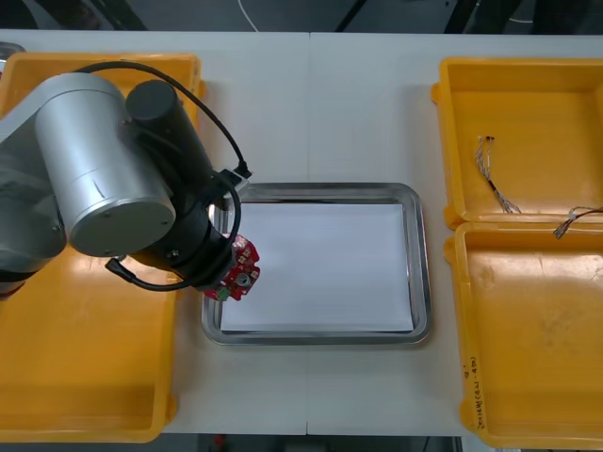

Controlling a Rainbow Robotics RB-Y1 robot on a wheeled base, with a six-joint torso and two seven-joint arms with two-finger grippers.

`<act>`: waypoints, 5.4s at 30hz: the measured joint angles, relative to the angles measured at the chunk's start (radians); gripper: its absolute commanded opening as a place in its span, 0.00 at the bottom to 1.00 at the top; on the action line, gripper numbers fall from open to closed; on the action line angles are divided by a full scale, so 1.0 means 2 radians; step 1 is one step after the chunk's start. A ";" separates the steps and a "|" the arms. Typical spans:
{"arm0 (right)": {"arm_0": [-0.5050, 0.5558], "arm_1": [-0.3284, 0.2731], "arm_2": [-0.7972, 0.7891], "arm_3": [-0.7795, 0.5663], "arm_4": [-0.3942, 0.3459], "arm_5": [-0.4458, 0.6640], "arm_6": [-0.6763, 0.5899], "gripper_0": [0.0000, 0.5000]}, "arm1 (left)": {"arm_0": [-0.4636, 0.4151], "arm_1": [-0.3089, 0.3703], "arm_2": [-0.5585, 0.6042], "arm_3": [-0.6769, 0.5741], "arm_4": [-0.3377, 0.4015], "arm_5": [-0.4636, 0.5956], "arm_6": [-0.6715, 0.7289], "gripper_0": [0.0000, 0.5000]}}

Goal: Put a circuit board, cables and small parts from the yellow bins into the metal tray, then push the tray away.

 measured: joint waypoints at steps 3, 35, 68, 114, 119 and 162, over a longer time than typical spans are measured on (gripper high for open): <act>0.000 0.000 0.000 -0.001 -0.001 0.000 0.006 0.00 | 0.000 -0.012 -0.017 0.012 -0.018 -0.016 0.000 0.00; 0.000 0.000 0.011 -0.005 0.018 0.000 0.006 0.00 | -0.001 -0.025 -0.142 0.120 -0.082 -0.150 0.047 0.02; -0.061 0.000 0.092 -0.018 0.010 0.000 0.010 0.00 | -0.003 -0.021 0.031 0.044 -0.011 -0.031 0.095 1.00; -0.305 0.136 0.525 0.032 0.175 -0.042 0.140 0.00 | -0.066 0.024 0.189 0.350 -0.027 -0.130 0.095 1.00; -0.309 0.147 0.553 0.072 0.179 -0.073 0.141 0.00 | -0.067 0.024 0.189 0.385 -0.027 -0.165 0.095 1.00; -0.317 0.162 0.696 0.212 0.282 -0.190 0.264 0.00 | -0.069 0.021 0.117 0.469 -0.022 -0.273 0.095 1.00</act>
